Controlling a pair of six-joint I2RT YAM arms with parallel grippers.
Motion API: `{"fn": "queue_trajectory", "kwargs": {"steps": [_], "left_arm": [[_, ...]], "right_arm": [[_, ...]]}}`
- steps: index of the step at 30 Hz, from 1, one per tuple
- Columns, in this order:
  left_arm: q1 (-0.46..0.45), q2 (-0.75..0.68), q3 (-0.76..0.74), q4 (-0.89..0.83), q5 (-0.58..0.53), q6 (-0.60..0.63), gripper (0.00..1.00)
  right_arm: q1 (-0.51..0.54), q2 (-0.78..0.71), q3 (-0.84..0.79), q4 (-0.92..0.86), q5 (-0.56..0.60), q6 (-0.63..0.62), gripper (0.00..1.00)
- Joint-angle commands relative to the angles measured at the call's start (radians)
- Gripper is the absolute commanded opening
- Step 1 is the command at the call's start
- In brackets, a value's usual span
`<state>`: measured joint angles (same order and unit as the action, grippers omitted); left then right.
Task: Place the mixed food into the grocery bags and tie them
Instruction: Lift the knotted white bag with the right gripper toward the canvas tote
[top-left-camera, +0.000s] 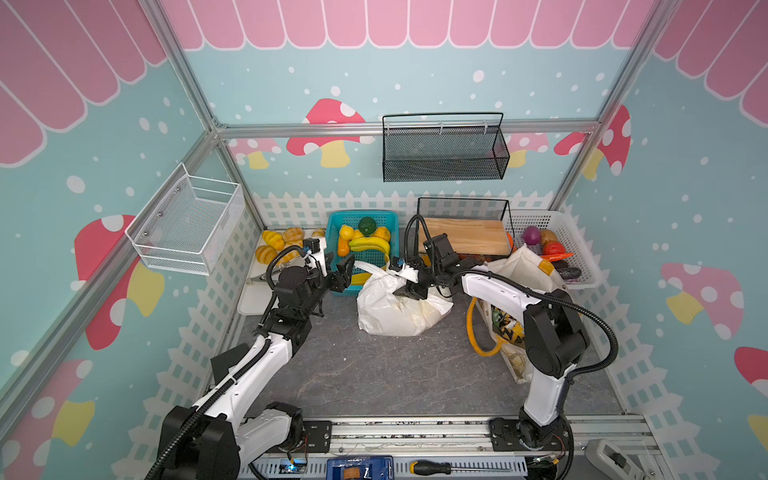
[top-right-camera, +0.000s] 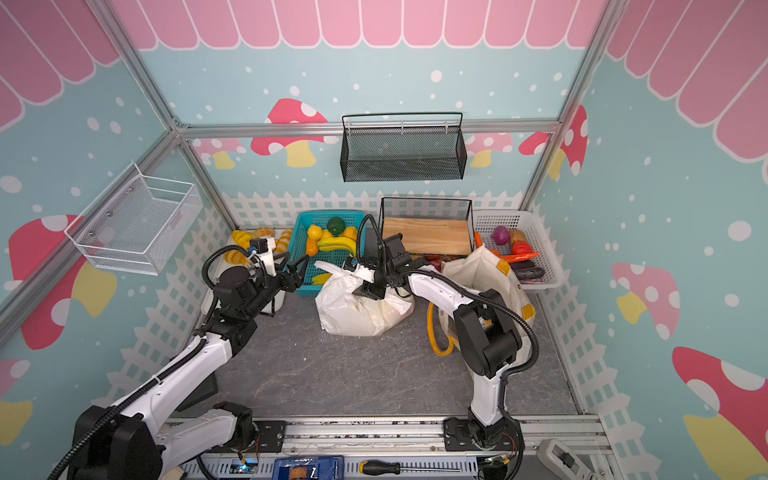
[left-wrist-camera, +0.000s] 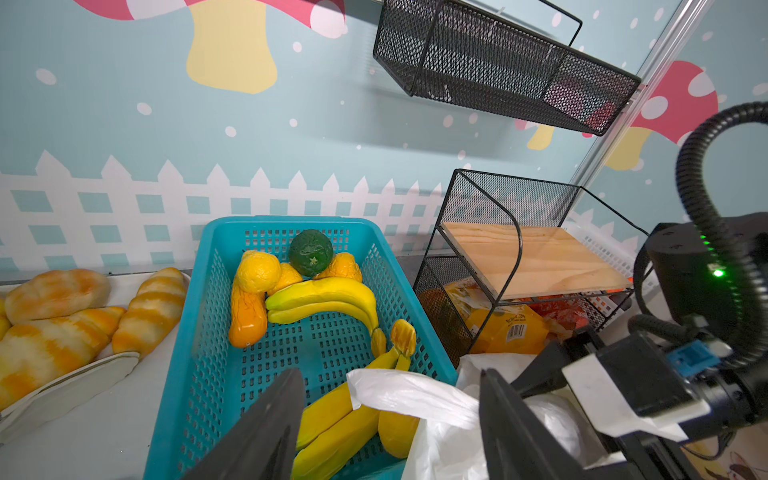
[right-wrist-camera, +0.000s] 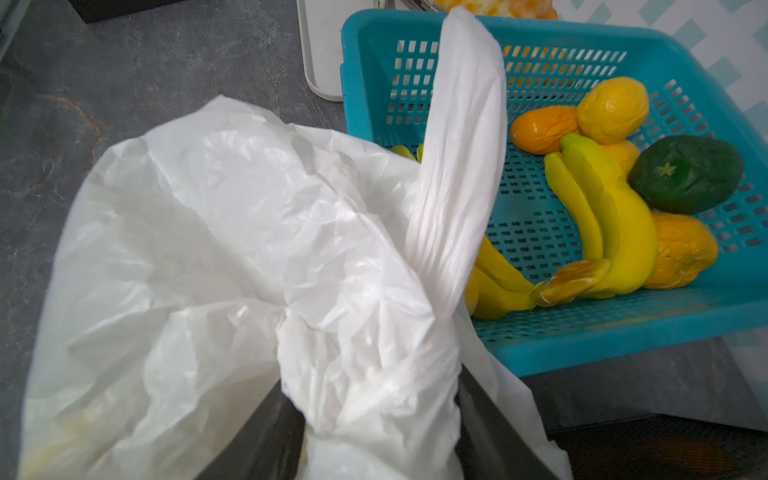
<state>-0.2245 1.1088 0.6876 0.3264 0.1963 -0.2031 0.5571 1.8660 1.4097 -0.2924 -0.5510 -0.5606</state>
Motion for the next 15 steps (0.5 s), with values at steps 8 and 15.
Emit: {"fn": "queue_trajectory", "kwargs": {"steps": [8, 15], "left_arm": [[-0.018, -0.083, -0.023, 0.032, 0.024, -0.183, 0.68], [-0.041, -0.201, -0.094, 0.088, -0.04, -0.272, 0.68]], "right_arm": [[-0.024, -0.215, -0.112, 0.114, -0.138, 0.211, 0.04], [-0.141, -0.533, -0.275, 0.433, -0.26, 0.627, 0.0]]}}
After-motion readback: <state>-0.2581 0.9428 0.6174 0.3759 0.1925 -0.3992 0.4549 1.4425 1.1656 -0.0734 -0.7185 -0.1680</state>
